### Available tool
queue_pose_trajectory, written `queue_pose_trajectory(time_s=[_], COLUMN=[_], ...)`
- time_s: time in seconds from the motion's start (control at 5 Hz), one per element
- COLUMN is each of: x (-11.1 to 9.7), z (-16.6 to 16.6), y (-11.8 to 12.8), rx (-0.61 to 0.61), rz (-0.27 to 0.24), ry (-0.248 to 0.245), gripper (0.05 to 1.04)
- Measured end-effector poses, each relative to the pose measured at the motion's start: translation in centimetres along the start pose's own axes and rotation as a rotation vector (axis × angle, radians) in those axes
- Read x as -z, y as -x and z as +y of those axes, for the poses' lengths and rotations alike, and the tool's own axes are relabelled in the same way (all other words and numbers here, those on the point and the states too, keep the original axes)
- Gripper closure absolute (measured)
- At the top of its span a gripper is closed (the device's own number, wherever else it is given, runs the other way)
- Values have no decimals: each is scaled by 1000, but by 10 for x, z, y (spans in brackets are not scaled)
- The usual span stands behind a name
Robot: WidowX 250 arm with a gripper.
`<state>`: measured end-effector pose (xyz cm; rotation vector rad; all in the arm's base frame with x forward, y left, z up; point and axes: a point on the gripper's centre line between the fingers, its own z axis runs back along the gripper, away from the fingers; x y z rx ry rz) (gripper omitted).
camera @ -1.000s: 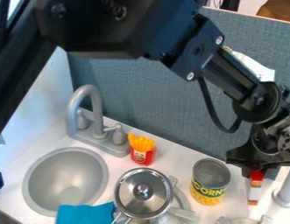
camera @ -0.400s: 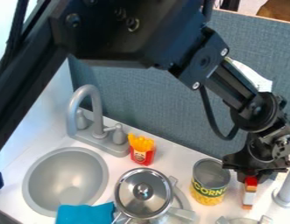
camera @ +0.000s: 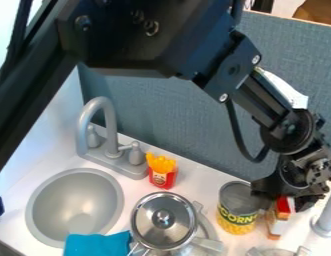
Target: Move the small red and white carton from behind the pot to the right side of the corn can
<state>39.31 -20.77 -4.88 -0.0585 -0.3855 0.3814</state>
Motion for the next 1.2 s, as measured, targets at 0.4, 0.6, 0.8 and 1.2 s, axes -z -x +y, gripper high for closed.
queue_pose_trajectory(time_s=[0.4, 0.6, 0.8, 1.2], x=[1, -13, -44, -106], z=[5, 5, -1, 19], y=[6, 2, -4, -34], rx=[1, -33, -80, -145], rz=[11, 1, 7, 79], ry=[-2, 15, 99, 164], gripper=[83, 83, 84, 84])
